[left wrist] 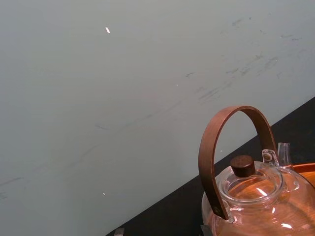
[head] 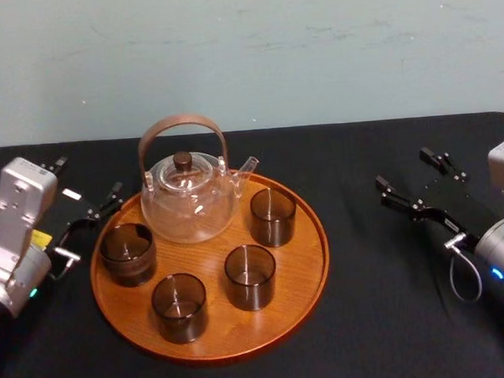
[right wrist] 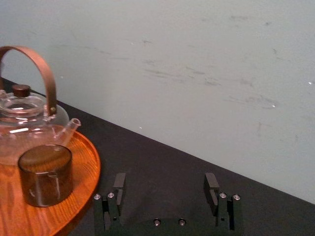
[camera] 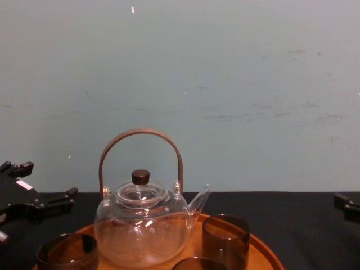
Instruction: Pick up the glass from the table and place it on the tray.
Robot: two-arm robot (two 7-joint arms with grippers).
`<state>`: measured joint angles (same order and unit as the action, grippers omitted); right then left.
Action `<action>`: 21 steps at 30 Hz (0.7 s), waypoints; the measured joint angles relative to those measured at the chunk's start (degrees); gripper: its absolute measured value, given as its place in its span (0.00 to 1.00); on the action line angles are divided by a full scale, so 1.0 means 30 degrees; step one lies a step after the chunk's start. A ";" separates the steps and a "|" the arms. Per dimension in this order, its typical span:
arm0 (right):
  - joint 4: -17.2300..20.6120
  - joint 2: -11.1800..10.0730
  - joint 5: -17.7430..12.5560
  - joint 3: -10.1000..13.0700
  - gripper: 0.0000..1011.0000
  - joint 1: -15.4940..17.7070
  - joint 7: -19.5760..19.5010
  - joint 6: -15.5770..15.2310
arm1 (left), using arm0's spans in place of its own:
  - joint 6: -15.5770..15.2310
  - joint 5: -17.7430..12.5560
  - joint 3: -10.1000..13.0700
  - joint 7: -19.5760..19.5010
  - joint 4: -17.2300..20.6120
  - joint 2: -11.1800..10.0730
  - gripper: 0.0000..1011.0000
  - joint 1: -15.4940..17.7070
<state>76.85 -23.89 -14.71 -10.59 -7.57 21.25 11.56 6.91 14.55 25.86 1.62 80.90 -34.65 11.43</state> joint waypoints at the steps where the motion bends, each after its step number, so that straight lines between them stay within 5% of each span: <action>1: -0.0030 0.0028 0.0038 0.0039 0.99 0.0000 -0.0034 -0.0012 | 0.0000 0.0000 0.0002 0.0000 0.0000 0.0000 0.99 0.0000; 21: -0.0086 0.0122 0.0198 0.0111 0.99 -0.0011 -0.0120 -0.0081 | 0.0001 0.0001 0.0001 0.0000 0.0000 0.0000 0.99 0.0000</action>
<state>76.59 -23.52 -14.12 -10.26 -7.61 20.89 11.32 6.91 14.55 25.86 1.62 80.90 -34.65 11.43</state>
